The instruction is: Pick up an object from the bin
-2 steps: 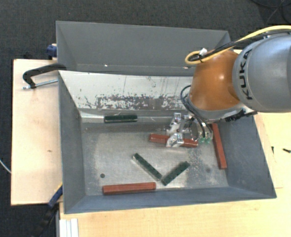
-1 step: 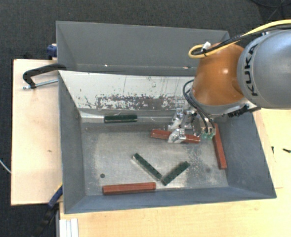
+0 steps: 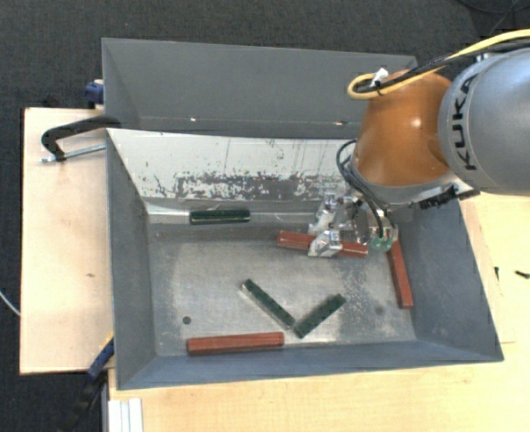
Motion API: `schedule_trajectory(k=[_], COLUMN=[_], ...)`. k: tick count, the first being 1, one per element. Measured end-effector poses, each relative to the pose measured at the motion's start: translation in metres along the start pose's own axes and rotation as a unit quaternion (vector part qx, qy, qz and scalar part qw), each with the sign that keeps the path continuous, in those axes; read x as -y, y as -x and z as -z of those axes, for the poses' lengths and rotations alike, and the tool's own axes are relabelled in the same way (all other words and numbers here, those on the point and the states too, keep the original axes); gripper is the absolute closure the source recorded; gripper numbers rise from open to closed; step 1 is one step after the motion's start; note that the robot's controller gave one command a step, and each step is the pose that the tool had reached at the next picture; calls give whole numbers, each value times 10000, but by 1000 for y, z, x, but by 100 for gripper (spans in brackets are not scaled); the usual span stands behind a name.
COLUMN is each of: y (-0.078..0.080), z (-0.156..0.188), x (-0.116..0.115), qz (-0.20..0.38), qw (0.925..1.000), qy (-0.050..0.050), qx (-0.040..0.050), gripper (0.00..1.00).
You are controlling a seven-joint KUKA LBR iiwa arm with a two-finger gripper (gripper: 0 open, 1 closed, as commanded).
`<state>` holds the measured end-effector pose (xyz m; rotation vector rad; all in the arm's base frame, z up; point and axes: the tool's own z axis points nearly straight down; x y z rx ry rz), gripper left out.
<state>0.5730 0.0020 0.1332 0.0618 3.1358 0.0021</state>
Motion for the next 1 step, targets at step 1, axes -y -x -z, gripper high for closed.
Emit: schedule_trajectory(k=[1], y=[0], z=[16], x=[0], qz=[2], qw=[10000], qy=[-1], qx=[-5], gripper=[100])
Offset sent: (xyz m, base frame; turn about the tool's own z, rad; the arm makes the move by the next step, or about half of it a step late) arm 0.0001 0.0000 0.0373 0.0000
